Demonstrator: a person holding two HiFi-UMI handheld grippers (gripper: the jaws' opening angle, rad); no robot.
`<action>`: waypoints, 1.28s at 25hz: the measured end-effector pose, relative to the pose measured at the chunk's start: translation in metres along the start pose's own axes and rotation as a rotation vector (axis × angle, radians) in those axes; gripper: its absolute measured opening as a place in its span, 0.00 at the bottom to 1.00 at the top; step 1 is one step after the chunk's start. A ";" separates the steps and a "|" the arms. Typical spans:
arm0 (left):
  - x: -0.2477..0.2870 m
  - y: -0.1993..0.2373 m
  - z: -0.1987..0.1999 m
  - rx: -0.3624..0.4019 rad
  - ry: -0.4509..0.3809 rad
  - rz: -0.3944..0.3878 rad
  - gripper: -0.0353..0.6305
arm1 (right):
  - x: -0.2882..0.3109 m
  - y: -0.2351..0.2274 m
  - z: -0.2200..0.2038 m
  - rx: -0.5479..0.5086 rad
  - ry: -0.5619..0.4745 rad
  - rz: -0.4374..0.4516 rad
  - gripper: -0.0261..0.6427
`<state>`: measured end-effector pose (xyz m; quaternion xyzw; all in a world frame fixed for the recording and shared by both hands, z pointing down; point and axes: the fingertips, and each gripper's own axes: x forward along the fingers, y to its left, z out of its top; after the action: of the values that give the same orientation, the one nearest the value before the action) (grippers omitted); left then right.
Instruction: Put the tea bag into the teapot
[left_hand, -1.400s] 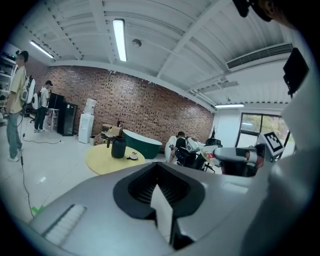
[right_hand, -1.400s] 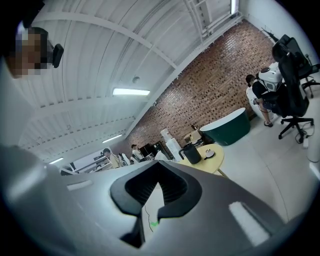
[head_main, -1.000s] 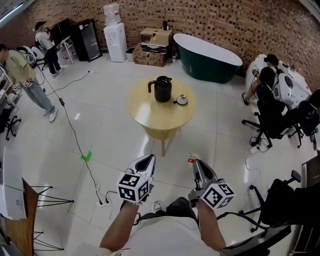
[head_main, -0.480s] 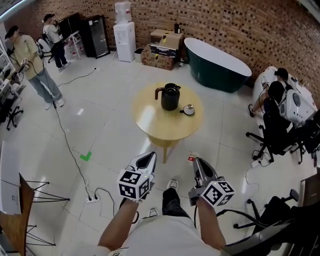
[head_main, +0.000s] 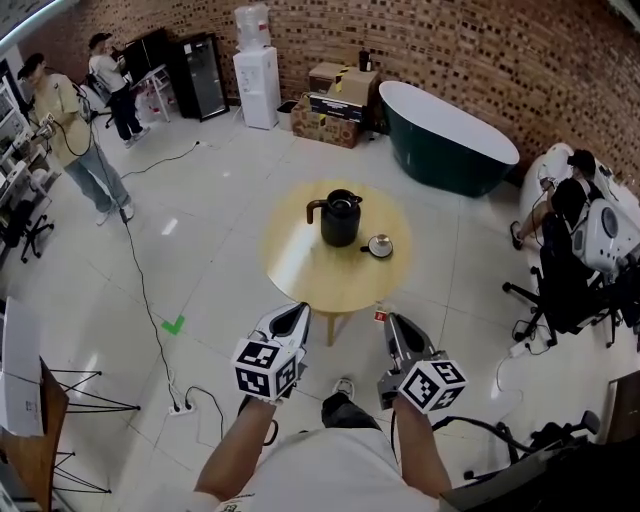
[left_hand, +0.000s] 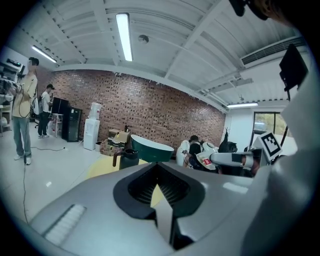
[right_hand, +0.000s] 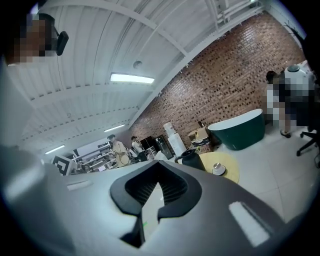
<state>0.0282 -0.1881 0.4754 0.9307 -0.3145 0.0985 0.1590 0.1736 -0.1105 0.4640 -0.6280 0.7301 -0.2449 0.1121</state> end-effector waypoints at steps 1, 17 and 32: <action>0.009 0.001 0.004 0.002 0.000 0.005 0.07 | 0.005 -0.008 0.005 0.004 -0.002 0.001 0.04; 0.102 0.016 0.038 -0.004 0.012 0.098 0.07 | 0.078 -0.090 0.050 0.017 0.062 0.054 0.04; 0.154 0.061 0.059 -0.022 0.000 0.063 0.07 | 0.156 -0.094 0.065 -0.067 0.091 0.039 0.04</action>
<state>0.1161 -0.3399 0.4787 0.9186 -0.3445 0.1000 0.1658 0.2565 -0.2853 0.4774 -0.6054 0.7543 -0.2463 0.0622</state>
